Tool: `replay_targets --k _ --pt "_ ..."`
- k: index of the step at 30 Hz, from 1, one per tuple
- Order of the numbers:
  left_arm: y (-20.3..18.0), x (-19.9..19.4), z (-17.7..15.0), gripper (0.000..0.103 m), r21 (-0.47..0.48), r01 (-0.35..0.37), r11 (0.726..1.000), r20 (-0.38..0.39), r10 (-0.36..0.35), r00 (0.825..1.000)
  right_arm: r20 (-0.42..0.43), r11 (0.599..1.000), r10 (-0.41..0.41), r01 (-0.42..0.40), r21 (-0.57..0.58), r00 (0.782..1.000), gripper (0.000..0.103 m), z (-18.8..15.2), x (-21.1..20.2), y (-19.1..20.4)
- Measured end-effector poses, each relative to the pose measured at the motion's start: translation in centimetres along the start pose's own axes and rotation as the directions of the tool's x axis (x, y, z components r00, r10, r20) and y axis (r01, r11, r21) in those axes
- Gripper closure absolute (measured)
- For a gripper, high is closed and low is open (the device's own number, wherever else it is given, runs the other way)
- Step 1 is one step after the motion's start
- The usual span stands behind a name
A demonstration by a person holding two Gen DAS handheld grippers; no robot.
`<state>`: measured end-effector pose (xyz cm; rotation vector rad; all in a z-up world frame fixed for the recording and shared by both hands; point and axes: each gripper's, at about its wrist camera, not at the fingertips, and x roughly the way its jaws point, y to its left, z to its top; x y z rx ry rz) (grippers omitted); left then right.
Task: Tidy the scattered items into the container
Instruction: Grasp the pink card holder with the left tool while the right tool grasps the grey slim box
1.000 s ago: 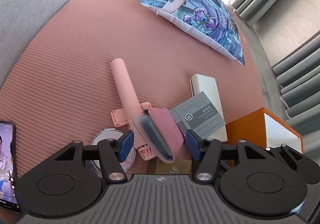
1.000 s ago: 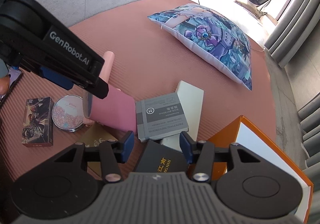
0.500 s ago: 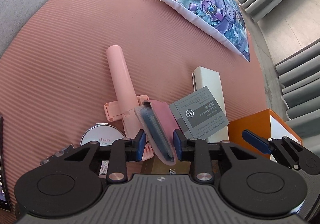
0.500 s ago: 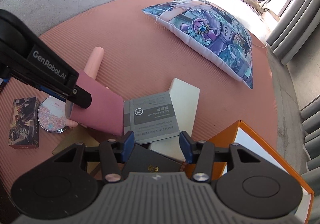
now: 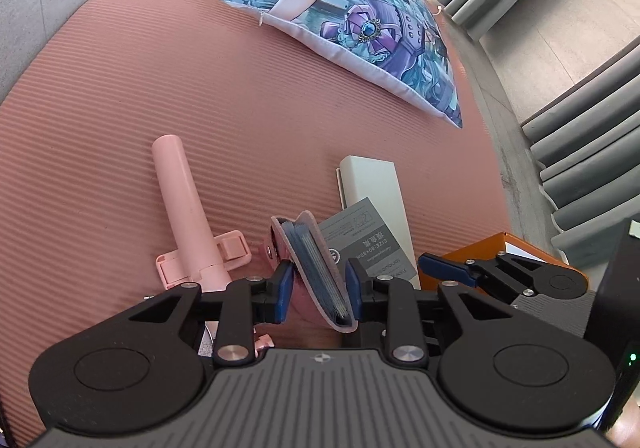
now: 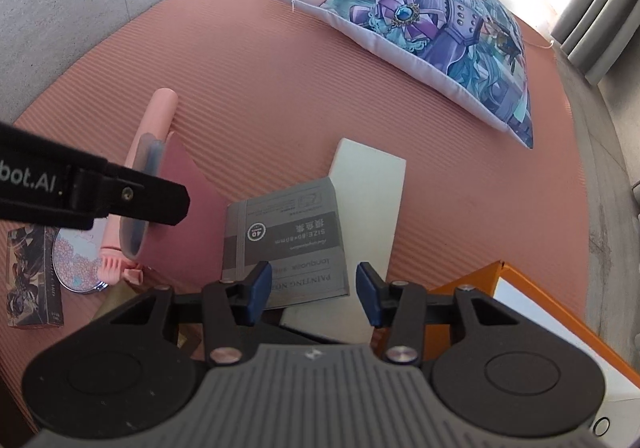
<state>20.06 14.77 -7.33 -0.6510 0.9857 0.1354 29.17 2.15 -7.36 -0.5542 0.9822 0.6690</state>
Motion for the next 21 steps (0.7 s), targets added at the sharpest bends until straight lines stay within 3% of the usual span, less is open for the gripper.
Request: replay_targets --k 9,15,21 --pt "1.0 0.2 0.0 0.069 -0.031 0.051 0.998 0.007 -0.05 0.999 -0.053 0.995 0.067 -0.063 0.08 0.996 0.05 0.6 1.7 -0.6" --pt "1.7 -0.1 -0.2 0.069 -0.049 0.053 0.997 0.0 -0.053 0.999 -0.021 0.986 0.084 -0.08 0.146 0.996 0.068 0.3 -0.2 -1.0" --pt "1.9 -0.2 -0.4 0.069 -0.055 0.056 0.997 0.007 -0.056 0.998 0.012 0.952 0.222 -0.22 0.212 0.975 0.08 0.3 -2.1 -0.5"
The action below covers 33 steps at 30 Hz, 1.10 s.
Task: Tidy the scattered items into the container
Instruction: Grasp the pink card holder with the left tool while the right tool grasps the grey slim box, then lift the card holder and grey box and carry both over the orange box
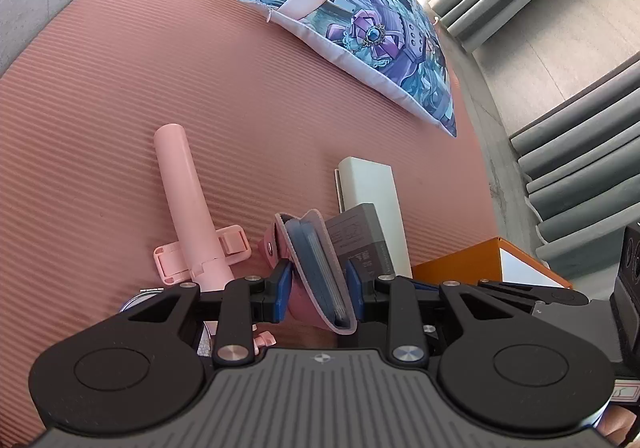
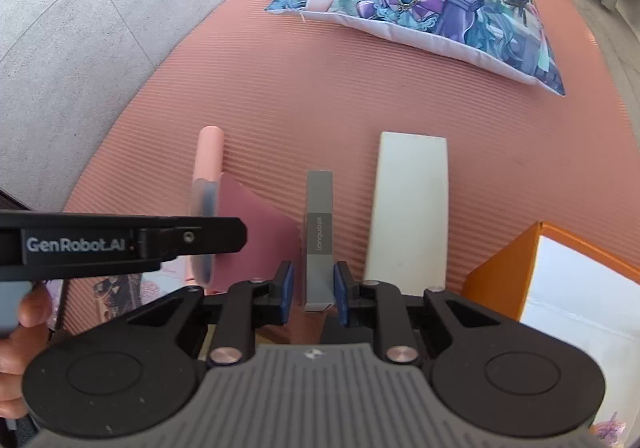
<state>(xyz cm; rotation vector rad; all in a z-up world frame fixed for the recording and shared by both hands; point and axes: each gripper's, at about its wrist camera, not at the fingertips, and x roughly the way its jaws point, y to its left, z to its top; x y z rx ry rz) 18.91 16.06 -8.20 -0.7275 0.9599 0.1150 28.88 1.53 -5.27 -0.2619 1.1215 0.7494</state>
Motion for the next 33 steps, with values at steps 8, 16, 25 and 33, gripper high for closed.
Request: replay_targets --k 8,16,25,33 --pt "0.3 0.6 -0.1 0.066 -0.013 -0.023 1.0 -0.019 0.022 1.0 -0.012 0.998 -0.055 0.055 -0.026 0.998 0.085 0.0 1.9 1.4" --pt "0.6 1.3 -0.5 0.076 -0.001 -0.086 0.996 -0.037 0.086 0.996 0.017 0.994 -0.096 0.097 -0.057 0.995 0.087 -0.7 1.9 1.9" --pt "-0.5 0.4 -0.9 0.083 0.053 -0.097 0.994 -0.036 0.099 0.994 0.07 0.994 -0.106 0.108 -0.027 0.992 0.087 -1.8 0.1 1.9" --pt "-1.4 -2.2 -1.6 0.084 0.081 -0.082 0.993 -0.004 0.083 0.997 0.179 0.992 -0.112 0.119 -0.031 0.978 0.087 -2.9 -3.7 2.5"
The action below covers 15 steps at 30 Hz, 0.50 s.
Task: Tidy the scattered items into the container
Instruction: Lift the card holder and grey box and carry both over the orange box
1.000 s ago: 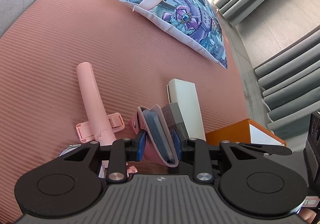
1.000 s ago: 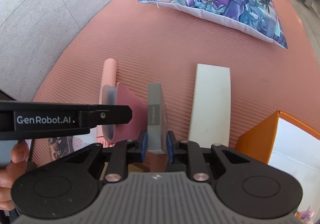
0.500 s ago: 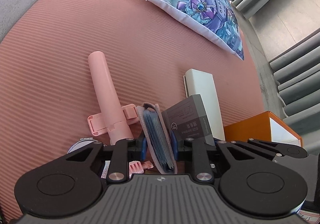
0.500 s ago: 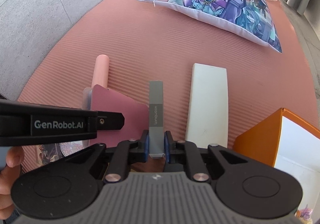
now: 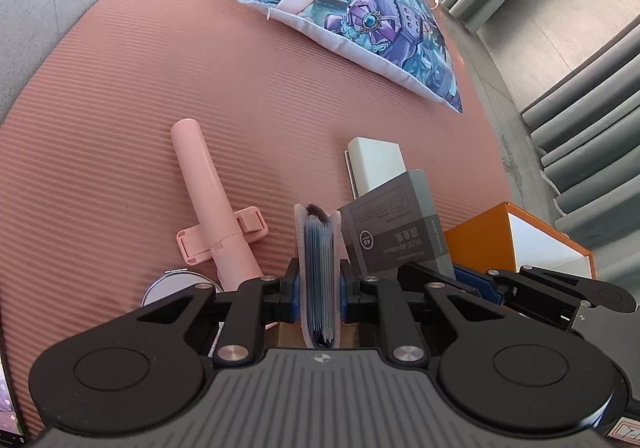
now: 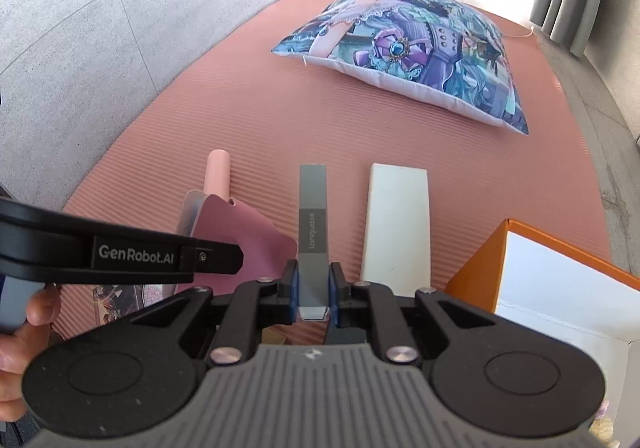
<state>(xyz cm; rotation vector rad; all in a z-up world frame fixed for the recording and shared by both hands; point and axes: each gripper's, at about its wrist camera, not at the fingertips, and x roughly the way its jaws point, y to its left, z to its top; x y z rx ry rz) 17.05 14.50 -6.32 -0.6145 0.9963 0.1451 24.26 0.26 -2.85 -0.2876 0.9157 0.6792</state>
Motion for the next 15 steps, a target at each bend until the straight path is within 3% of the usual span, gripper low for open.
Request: replay_targets --k 10,15 --pt "-2.1 -5.4 0.3 0.084 0.023 0.089 0.996 0.077 -0.091 0.993 0.199 0.993 0.015 -0.038 0.115 0.98 0.087 -0.6 -7.4 -1.8" --pt "-5.4 -6.9 1.0 0.084 0.072 0.165 0.984 0.084 -0.17 0.982 0.303 0.98 -0.063 0.001 0.198 0.951 0.087 -1.5 -11.6 -4.7"
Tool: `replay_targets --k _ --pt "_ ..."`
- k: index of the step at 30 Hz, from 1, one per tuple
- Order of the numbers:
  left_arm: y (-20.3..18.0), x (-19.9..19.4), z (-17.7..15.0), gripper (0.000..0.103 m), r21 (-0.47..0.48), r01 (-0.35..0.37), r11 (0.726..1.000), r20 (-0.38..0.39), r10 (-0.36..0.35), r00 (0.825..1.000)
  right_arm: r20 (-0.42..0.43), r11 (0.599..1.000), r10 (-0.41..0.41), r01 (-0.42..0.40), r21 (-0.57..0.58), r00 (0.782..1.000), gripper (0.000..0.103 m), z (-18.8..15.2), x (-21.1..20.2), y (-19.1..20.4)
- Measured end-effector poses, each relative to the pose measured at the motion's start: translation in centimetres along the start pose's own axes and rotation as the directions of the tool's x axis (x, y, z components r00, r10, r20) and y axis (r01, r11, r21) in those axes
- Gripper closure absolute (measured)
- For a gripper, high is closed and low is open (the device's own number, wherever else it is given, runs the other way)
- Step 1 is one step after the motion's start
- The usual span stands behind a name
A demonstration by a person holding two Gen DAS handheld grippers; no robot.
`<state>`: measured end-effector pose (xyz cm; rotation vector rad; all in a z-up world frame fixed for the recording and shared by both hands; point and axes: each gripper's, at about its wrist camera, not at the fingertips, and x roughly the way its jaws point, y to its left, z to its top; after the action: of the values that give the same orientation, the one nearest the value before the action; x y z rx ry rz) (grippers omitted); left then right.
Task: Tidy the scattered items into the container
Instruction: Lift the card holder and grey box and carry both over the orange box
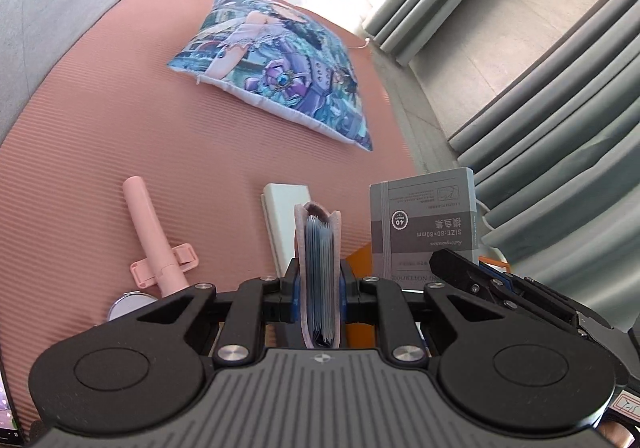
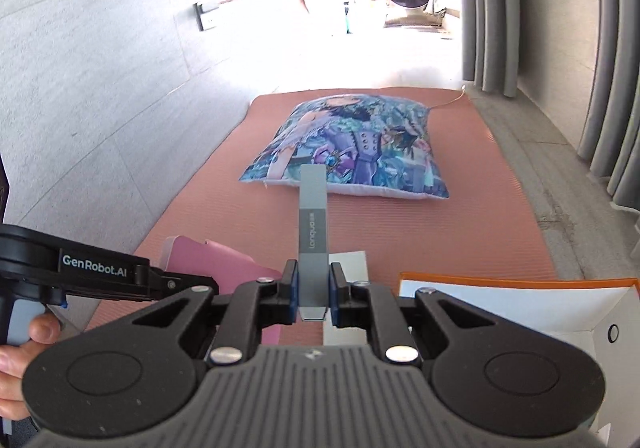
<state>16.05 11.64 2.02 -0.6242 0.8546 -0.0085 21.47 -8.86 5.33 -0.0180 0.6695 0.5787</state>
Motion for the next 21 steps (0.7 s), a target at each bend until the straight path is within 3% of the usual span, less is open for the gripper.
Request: replay_targets --k 5,11,21 --pt "-4.4 1.5 0.5 0.084 0.065 0.077 0.995 -0.039 -0.075 0.996 0.069 0.994 -0.081 0.075 0.083 0.994 0.087 0.0 -2.8 -4.2" --pt "-9.1 5.5 0.3 0.084 0.141 0.128 0.982 -0.12 -0.112 0.986 0.072 0.971 -0.141 0.124 0.204 0.987 0.087 -2.5 -3.6 -8.6" --pt "-13.1 13.2 -1.4 0.084 0.294 0.021 0.955 -0.214 0.045 0.976 -0.027 0.911 -0.149 0.148 0.385 0.988 0.087 -7.4 -0.4 -13.0"
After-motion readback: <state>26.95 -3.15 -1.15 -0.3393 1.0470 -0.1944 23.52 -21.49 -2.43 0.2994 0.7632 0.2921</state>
